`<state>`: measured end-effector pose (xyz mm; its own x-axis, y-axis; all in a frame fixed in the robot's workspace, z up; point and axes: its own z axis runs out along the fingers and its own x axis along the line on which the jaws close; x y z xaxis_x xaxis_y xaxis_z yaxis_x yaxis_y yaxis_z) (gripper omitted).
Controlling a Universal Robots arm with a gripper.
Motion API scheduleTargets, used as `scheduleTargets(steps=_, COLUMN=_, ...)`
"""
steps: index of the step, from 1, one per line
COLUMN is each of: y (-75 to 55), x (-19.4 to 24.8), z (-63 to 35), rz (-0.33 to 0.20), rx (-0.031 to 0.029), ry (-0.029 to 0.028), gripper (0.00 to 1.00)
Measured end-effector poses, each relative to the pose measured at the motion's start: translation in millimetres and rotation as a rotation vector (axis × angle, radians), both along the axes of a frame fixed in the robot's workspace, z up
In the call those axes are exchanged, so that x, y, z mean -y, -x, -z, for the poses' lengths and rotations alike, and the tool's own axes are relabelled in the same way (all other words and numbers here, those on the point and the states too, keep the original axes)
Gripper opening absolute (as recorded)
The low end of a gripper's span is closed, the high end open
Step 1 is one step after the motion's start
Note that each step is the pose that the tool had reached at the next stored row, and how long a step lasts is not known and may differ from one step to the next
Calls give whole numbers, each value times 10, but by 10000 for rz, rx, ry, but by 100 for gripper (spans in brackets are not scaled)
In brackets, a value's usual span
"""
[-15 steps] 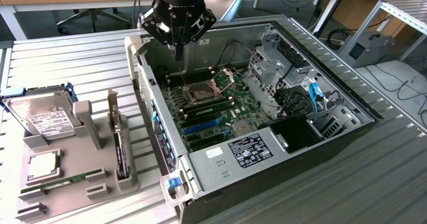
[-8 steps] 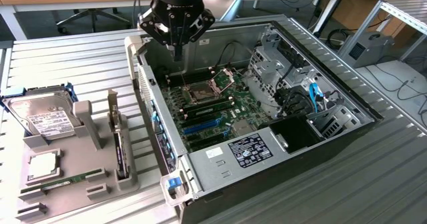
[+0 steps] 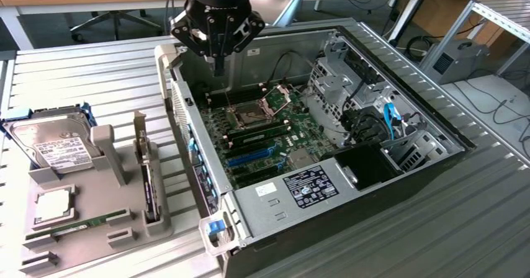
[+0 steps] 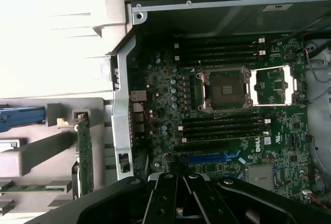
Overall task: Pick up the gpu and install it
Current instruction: 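Reach for the gpu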
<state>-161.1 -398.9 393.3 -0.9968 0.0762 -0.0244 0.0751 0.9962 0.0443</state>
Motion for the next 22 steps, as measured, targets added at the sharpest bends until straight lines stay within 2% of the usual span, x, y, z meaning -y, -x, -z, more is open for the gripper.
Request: scheduleTargets(steps=22, y=71, x=0, z=0, rz=0, rx=0, ry=0, gripper=11)
